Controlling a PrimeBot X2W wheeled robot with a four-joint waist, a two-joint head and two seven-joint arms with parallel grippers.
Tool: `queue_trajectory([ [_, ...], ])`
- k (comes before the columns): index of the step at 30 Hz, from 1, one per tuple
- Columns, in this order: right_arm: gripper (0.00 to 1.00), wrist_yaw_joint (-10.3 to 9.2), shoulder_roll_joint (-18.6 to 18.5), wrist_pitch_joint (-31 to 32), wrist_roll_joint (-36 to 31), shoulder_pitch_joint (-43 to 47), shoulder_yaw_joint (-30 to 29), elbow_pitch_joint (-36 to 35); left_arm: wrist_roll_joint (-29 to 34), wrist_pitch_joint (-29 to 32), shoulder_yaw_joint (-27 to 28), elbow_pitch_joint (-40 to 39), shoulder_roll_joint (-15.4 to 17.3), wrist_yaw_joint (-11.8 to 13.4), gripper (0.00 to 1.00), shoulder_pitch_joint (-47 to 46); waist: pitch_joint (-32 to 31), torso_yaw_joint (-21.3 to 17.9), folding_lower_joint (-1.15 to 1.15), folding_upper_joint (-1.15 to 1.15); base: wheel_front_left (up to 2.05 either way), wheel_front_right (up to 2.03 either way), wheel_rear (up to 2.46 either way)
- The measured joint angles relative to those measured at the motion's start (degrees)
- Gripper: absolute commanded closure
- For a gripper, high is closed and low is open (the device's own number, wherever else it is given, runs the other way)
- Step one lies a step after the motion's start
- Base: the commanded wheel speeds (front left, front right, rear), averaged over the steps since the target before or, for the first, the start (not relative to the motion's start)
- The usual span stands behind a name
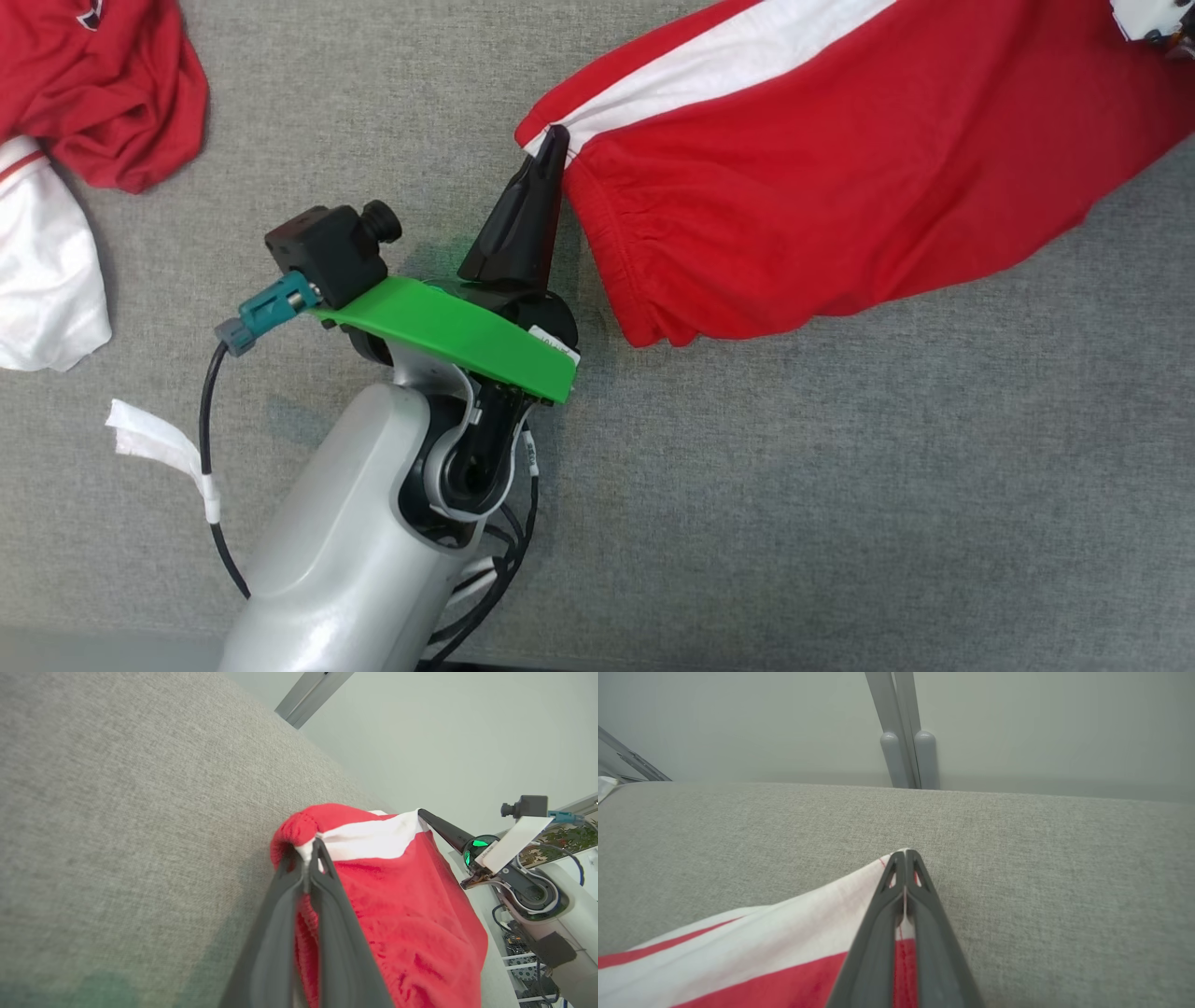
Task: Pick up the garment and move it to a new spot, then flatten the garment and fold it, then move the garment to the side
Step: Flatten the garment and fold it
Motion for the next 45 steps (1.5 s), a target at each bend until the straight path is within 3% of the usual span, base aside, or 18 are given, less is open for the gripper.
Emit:
queue_trajectory([
  [5, 1.00, 0.00, 0.0, -0.8, -0.1, -1.1, 0.4, 2.0, -0.5, -0.4, -0.4, 0.4, -0.4, -0.2, 1.00, -0.6, 0.7, 0.6, 0.00, 0.00, 0.00, 0.00, 0.00],
  [7, 1.00, 0.00, 0.2, -1.0, 0.0, -1.1, 0.9, 2.5, -0.5, -0.5, -0.5, 0.4, -0.5, -0.2, 0.88, -0.7, 0.8, 0.7, 0.00, 0.00, 0.00, 0.00, 0.00],
  [8, 0.88, 0.00, 0.2, -1.3, 0.0, -1.1, 1.2, 2.6, -0.5, -0.5, -0.5, 0.5, -0.5, -0.2, 0.75, -0.7, 0.8, 0.7, 0.00, 0.00, 0.00, 0.00, 0.00],
  [9, 0.58, 0.00, 0.2, -1.8, 0.0, -1.2, 1.5, 2.6, -0.6, -0.5, -0.4, 0.6, -0.5, -0.1, 0.63, -0.7, 0.8, 0.6, 0.00, 0.00, 0.00, 0.00, 0.00],
  [10, 0.00, 0.00, 0.2, -2.4, -0.2, -1.2, 1.7, 2.6, -0.6, -0.5, -0.4, 0.6, -0.5, 0.0, 0.15, -0.7, 0.8, 0.6, 0.00, 0.00, 0.00, 0.00, 0.00],
  [11, 0.00, 0.00, 0.2, -3.0, -0.2, -1.2, 1.8, 2.7, -0.6, -0.8, -0.4, 0.6, -0.5, 0.2, 0.00, -0.7, 0.7, 0.5, 0.00, 0.00, 0.00, 0.00, 0.00],
  [17, 0.00, 0.00, -0.3, -4.3, 0.6, -1.2, 3.5, 1.7, 0.9, -3.5, 0.1, -0.5, 0.0, 2.0, 0.00, 0.8, -0.4, -0.3, 0.00, 0.00, 0.00, 0.00, 0.00],
  [20, 0.00, 0.00, -1.7, -2.1, 0.5, -0.8, 5.6, 0.0, 8.4, -6.1, -0.6, -2.4, 3.6, 4.6, 0.00, 2.3, -1.2, -1.1, 0.00, 0.00, 0.00, 0.00, 0.00],
  [25, 0.00, 0.01, -2.5, 3.2, -0.1, 1.3, 7.8, -1.8, 15.9, -7.6, -1.5, -7.5, 6.9, 8.5, 0.00, 7.2, -3.0, -2.7, 0.00, 0.00, 0.00, 0.00, 0.00],
  [30, 0.00, 0.01, -2.2, 8.6, -2.2, 2.9, 8.1, -1.8, 23.4, -8.2, -1.0, -13.0, 7.6, 10.5, 0.00, 9.6, -4.2, -3.8, 0.00, 0.00, 0.00, 0.00, 0.00],
  [33, 0.00, 0.01, -1.9, 10.7, -5.1, 3.1, 6.8, -0.8, 28.2, -8.3, 1.2, -16.3, 5.6, 10.1, 0.00, 10.9, -4.0, -3.7, 0.00, 0.00, 0.00, 0.00, 0.00],
  [40, 0.00, -0.08, 2.7, 14.4, -7.5, 3.5, 2.8, 1.8, 35.8, -8.4, 5.8, -17.2, 0.1, 3.8, 0.00, 16.1, -2.9, -2.5, 0.00, 0.00, 0.00, 0.00, 0.00],
  [42, 1.00, -0.18, 4.1, 14.6, -6.8, 3.7, 1.7, 2.2, 36.4, -8.4, 7.2, -16.3, -0.7, 2.7, 0.00, 17.1, -3.0, -2.4, 0.00, 0.00, 0.00, 0.00, 0.00],
  [45, 1.00, -0.12, 5.6, 14.0, -5.8, 4.7, -0.2, 2.3, 38.0, -8.4, 9.1, -15.3, -1.4, 1.2, 0.00, 18.8, -3.7, -2.4, 0.00, 0.00, 0.00, 0.00, 0.00],
])
